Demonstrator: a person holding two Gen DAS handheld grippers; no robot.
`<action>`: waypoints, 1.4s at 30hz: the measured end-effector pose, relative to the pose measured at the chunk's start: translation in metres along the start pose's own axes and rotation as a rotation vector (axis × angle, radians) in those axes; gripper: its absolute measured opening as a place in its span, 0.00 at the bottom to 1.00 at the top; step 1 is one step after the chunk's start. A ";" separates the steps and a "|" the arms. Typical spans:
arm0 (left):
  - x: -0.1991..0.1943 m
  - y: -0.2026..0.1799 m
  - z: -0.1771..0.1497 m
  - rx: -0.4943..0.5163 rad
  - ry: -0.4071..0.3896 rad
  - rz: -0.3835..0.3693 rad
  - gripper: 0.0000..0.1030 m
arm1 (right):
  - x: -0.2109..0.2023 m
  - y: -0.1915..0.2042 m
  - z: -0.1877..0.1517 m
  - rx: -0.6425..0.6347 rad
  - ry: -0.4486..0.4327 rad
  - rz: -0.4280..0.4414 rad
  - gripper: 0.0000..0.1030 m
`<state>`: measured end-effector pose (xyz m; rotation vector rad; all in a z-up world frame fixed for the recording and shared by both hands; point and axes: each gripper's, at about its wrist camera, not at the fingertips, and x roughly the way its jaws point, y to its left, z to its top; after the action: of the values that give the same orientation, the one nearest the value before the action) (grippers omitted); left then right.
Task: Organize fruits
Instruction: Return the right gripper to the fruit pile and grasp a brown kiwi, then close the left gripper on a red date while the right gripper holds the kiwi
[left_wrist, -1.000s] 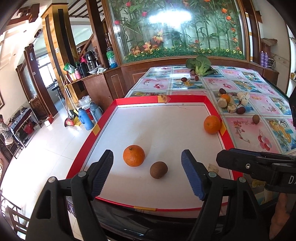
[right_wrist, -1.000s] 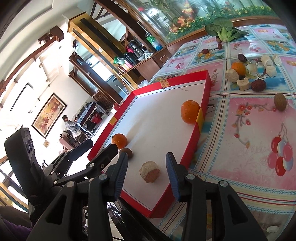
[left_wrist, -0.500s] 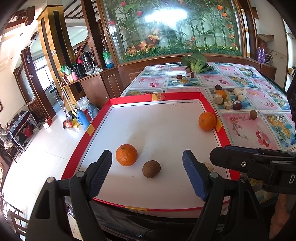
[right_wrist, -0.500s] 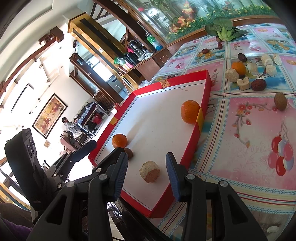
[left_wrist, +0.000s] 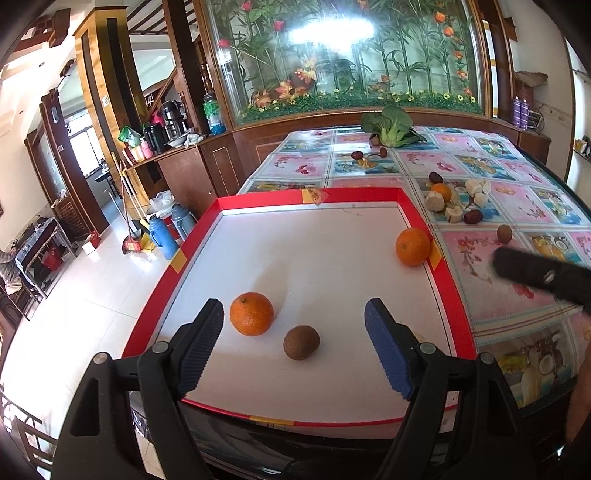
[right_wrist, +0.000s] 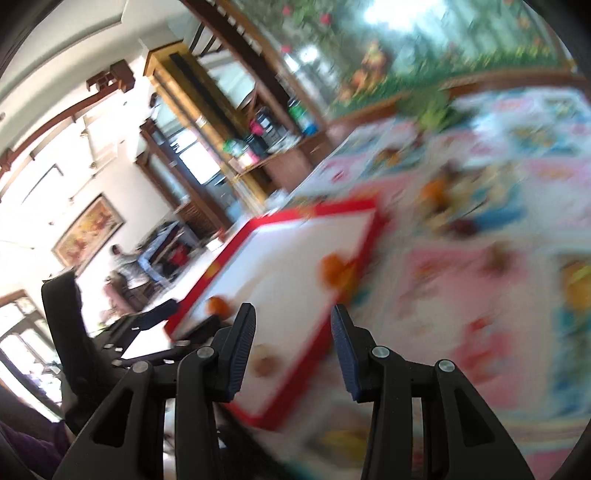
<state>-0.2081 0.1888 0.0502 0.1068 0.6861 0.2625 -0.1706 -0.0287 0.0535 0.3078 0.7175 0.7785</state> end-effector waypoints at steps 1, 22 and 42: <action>-0.001 -0.001 0.002 0.002 -0.005 -0.001 0.77 | -0.008 -0.012 0.003 0.016 -0.010 -0.031 0.41; -0.006 -0.061 0.035 0.114 0.004 -0.157 0.77 | 0.051 -0.069 0.040 -0.050 0.246 -0.405 0.36; 0.071 -0.145 0.101 0.307 0.066 -0.488 0.62 | 0.021 -0.137 0.059 0.167 0.133 -0.344 0.20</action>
<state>-0.0615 0.0679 0.0585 0.2193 0.7926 -0.3111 -0.0472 -0.1069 0.0176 0.2751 0.9352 0.4156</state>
